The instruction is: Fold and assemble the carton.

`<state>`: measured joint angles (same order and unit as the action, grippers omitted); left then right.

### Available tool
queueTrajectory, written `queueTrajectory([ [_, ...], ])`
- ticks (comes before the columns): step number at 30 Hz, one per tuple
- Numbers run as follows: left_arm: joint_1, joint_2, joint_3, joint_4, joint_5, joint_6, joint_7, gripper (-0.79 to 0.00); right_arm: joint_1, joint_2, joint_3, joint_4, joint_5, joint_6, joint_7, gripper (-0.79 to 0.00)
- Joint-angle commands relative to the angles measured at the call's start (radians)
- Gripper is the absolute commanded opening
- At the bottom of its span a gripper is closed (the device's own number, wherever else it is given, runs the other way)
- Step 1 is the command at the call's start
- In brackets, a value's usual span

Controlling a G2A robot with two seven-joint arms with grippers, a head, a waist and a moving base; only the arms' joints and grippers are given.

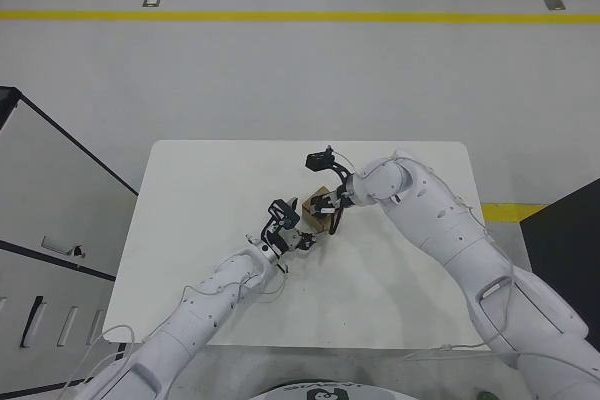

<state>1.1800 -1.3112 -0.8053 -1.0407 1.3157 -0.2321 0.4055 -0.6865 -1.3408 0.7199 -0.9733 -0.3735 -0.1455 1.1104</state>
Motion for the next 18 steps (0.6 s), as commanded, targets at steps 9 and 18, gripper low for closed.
queueTrajectory([
  [9, 0.000, 0.000, 0.000, 0.000, 0.000, 0.000, 0.000, 0.000, 0.002, -0.005, 0.003, 0.009, 0.007, 0.000, -0.011, -0.785],
  [18, 0.000, 0.000, 0.000, 0.000, 0.000, 0.000, 0.000, 0.000, -0.006, 0.008, 0.039, -0.029, 0.011, 0.002, -0.002, -0.785],
])
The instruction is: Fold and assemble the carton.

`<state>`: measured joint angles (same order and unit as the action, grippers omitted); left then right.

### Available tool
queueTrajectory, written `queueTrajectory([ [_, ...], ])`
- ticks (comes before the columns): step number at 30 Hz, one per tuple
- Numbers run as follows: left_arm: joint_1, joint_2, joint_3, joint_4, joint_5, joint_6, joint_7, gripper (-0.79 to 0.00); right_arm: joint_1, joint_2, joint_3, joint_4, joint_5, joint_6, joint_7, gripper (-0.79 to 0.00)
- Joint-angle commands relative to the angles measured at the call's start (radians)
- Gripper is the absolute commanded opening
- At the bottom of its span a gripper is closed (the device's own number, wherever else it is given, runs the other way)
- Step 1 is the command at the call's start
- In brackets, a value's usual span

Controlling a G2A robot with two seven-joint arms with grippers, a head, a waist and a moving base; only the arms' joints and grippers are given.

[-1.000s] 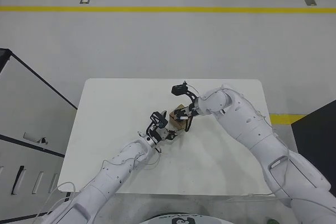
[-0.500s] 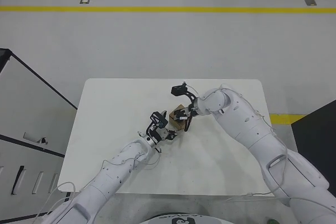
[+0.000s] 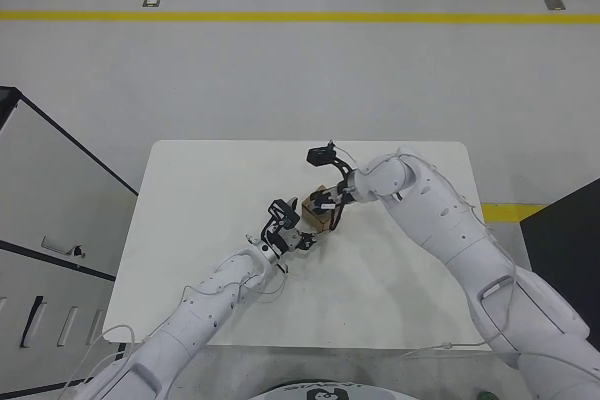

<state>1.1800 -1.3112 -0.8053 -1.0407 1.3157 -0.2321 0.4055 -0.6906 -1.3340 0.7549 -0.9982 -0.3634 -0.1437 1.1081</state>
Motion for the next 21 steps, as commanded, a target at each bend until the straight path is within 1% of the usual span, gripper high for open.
queueTrajectory([
  [1, 0.000, 0.000, 0.000, 0.000, 0.000, 0.000, 0.000, 0.000, -0.006, 0.004, 0.010, -0.011, 0.001, 0.002, 0.003, -0.785],
  [12, 0.000, 0.000, 0.000, 0.000, 0.000, 0.000, 0.000, 0.000, -0.035, 0.023, 0.046, -0.048, -0.026, 0.024, -0.005, -0.785],
  [21, 0.000, 0.000, 0.000, 0.000, 0.000, 0.000, 0.000, 0.000, -0.026, 0.010, 0.015, -0.013, -0.035, 0.026, -0.011, -0.785],
])
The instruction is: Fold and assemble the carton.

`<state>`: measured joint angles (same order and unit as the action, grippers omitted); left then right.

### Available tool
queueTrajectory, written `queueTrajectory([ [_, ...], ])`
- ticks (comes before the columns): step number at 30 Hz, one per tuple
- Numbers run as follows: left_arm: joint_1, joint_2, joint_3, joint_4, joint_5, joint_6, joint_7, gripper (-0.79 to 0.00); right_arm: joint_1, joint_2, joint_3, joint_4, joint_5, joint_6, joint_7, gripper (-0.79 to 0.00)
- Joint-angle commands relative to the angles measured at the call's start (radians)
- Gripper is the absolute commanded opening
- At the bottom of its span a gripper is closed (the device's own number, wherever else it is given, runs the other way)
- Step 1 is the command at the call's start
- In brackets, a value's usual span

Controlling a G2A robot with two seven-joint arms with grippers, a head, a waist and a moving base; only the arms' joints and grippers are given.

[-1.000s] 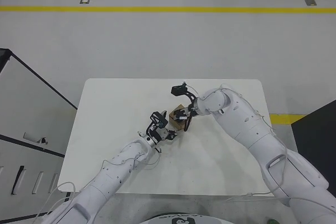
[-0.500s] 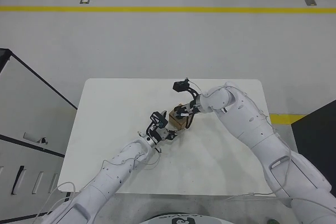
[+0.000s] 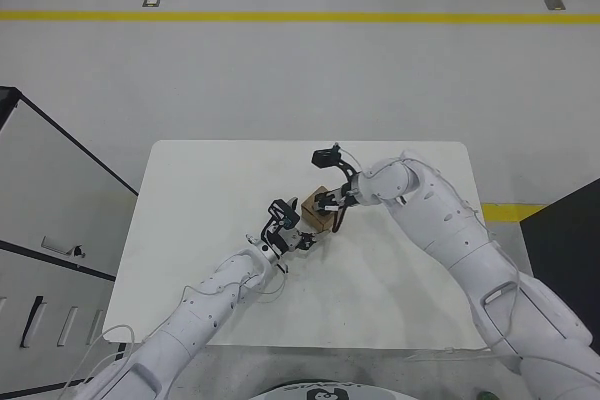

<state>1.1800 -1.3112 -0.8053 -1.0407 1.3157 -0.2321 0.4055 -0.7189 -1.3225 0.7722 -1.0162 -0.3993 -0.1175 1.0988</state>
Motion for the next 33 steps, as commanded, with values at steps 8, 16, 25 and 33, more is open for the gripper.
queueTrajectory([
  [8, 0.009, 0.000, -0.003, -0.014, -0.003, 0.005, -0.015, 0.000, 0.016, -0.010, -0.012, 0.031, 0.006, -0.006, -0.008, -0.785],
  [16, 0.013, -0.006, -0.006, -0.020, -0.005, -0.010, -0.025, 0.000, 0.015, -0.012, -0.009, 0.035, 0.009, -0.006, -0.008, -0.785],
  [25, -0.013, -0.026, 0.011, 0.015, -0.013, -0.016, -0.007, 0.000, 0.009, -0.010, -0.003, 0.026, 0.007, -0.007, -0.007, -0.785],
  [33, -0.032, -0.041, 0.017, 0.059, -0.021, -0.015, 0.010, 0.000, 0.002, -0.008, 0.002, 0.018, 0.006, -0.003, -0.005, -0.785],
])
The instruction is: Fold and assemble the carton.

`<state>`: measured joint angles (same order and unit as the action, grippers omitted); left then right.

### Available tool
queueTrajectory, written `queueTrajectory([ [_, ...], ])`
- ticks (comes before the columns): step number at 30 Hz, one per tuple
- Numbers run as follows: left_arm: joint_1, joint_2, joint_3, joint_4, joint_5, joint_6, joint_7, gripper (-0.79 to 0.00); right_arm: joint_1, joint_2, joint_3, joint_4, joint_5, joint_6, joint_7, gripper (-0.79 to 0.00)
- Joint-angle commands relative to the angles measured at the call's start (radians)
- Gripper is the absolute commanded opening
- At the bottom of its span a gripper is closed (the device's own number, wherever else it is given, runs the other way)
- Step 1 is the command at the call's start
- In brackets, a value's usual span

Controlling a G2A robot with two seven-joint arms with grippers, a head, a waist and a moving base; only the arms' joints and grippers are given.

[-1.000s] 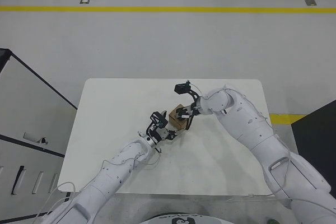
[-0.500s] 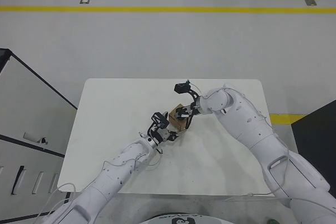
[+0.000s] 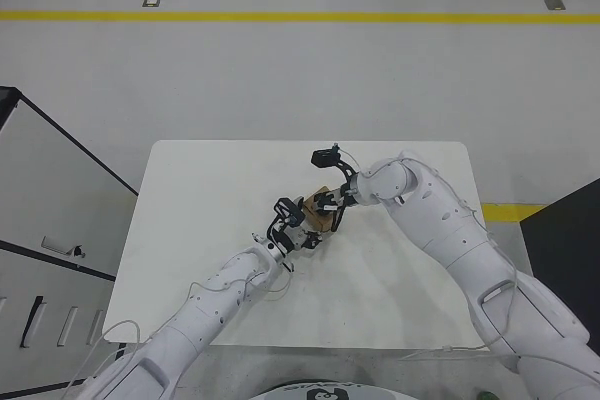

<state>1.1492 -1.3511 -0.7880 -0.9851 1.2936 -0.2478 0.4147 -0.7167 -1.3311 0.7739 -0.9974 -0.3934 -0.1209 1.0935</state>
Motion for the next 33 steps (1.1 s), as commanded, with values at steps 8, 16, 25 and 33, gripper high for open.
queueTrajectory([
  [8, -0.001, -0.003, -0.015, 0.016, 0.009, 0.008, 0.017, 0.000, -0.004, 0.001, 0.002, -0.009, -0.008, 0.007, 0.001, -0.785],
  [16, -0.009, -0.010, -0.017, 0.033, 0.015, 0.006, 0.015, 0.000, -0.004, 0.000, 0.004, -0.014, -0.010, 0.006, 0.002, -0.785],
  [25, -0.027, -0.023, -0.013, 0.066, 0.016, -0.003, 0.022, 0.000, -0.005, 0.000, 0.006, -0.012, -0.011, 0.009, 0.003, -0.785],
  [33, -0.033, -0.031, -0.010, 0.086, 0.021, -0.013, 0.024, 0.000, -0.004, -0.001, 0.007, -0.010, -0.010, 0.004, 0.005, -0.785],
])
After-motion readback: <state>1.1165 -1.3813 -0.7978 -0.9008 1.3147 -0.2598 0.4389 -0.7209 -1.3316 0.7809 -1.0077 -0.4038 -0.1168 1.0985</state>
